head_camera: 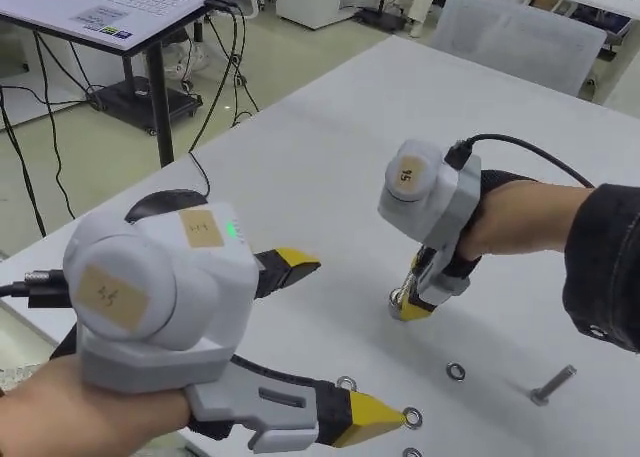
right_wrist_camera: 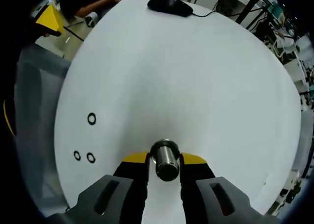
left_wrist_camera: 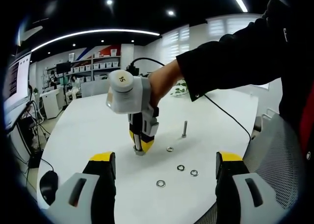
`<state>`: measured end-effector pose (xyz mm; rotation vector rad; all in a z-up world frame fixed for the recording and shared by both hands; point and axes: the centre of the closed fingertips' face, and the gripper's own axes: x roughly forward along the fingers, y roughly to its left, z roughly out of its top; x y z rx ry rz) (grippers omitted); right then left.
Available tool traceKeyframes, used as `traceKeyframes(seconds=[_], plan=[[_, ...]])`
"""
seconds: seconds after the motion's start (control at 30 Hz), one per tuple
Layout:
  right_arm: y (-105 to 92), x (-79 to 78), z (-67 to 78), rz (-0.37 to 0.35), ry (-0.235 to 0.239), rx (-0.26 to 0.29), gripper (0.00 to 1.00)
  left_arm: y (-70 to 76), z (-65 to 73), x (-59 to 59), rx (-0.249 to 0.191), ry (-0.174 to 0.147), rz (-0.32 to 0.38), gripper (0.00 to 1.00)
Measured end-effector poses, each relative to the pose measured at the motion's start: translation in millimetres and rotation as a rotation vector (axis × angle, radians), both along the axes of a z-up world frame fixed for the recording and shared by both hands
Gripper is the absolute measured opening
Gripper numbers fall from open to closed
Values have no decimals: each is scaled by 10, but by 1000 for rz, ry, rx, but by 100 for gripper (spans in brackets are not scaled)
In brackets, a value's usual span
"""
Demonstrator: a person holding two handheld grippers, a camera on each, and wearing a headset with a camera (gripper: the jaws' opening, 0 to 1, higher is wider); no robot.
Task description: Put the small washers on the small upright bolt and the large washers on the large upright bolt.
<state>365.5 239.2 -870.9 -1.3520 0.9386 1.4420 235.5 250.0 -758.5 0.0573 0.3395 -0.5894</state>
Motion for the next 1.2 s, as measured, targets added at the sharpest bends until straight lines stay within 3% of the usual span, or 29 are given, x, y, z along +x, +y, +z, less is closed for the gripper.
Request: traceKeyframes(seconds=[0.23, 0.7, 1.03, 1.2], plan=[[-56, 42, -1, 23, -20, -19, 26, -4, 7, 2, 1, -2, 0, 84], [-335, 84, 97, -32, -26, -16, 27, -18, 6, -9, 11, -2, -9, 83], [-530, -12, 116, -56, -25, -9, 27, -19, -7, -13, 18, 0, -19, 83], [-618, -139, 116, -67, -16, -4, 27, -23, -12, -17, 20, 0, -26, 83]])
